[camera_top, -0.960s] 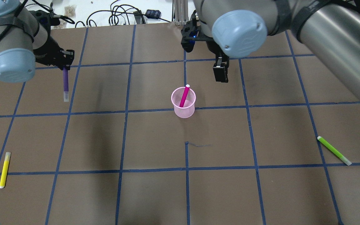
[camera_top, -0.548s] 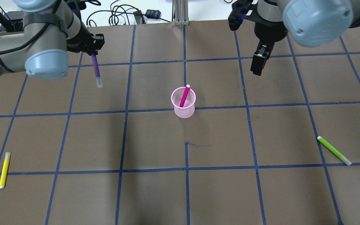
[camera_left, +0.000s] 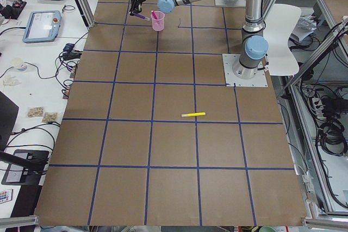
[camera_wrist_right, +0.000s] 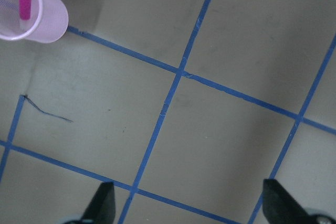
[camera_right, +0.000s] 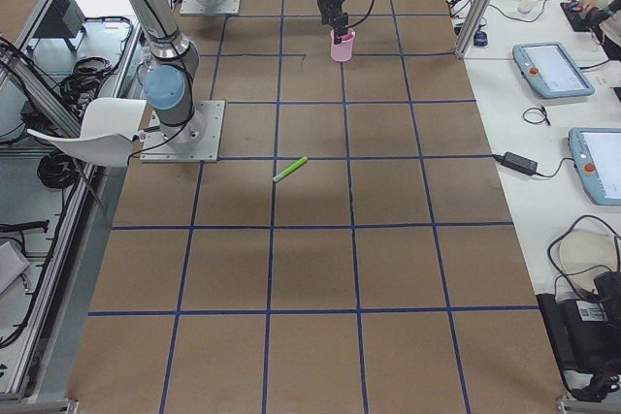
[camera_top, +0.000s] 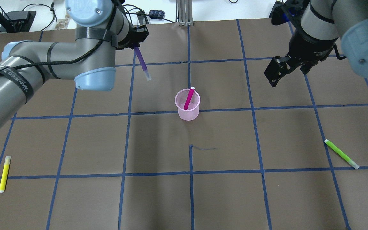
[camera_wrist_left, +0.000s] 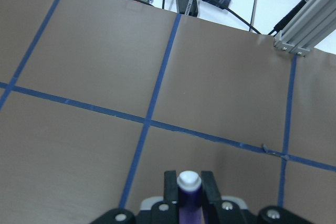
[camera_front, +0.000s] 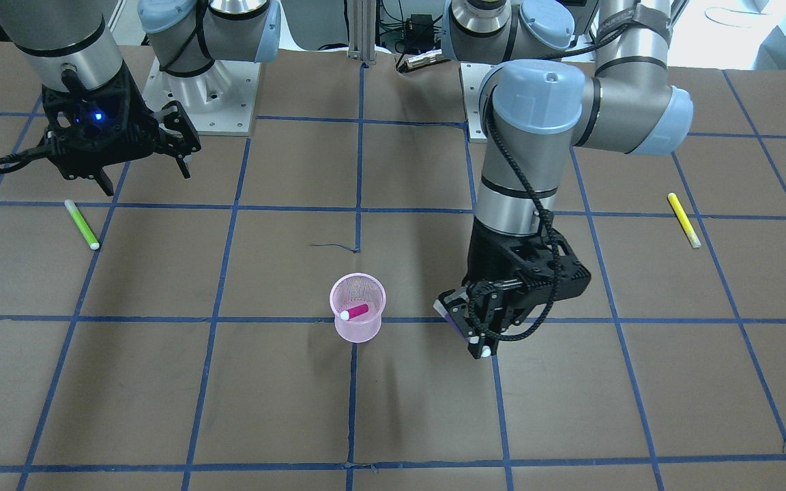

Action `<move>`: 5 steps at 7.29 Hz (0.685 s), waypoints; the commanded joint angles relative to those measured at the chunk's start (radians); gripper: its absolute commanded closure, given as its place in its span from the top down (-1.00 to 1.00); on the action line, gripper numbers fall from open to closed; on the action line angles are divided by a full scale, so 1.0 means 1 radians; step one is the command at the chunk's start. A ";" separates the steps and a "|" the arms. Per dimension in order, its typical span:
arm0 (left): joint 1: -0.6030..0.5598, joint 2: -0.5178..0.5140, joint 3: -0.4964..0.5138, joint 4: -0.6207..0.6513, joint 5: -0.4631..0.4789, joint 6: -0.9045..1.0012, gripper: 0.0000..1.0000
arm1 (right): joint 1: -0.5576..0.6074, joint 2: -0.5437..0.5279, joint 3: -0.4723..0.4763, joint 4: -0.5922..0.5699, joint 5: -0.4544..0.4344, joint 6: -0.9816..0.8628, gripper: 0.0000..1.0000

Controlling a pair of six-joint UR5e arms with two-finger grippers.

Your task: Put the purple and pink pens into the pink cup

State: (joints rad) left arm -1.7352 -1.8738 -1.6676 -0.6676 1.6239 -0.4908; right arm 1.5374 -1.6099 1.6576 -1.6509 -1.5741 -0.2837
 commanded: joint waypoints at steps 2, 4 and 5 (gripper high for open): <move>-0.147 -0.031 -0.009 0.034 0.052 -0.176 -1.00 | 0.045 0.001 -0.018 0.000 0.006 0.338 1.00; -0.190 -0.031 -0.030 0.092 0.094 -0.196 -1.00 | 0.053 0.008 -0.021 -0.010 0.075 0.383 1.00; -0.190 -0.038 -0.053 0.118 0.120 -0.193 -1.00 | 0.053 0.010 -0.021 -0.010 0.075 0.382 1.00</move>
State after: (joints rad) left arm -1.9158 -1.9061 -1.6970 -0.5807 1.7121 -0.6833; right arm 1.5886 -1.6037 1.6380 -1.6590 -1.5197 0.0882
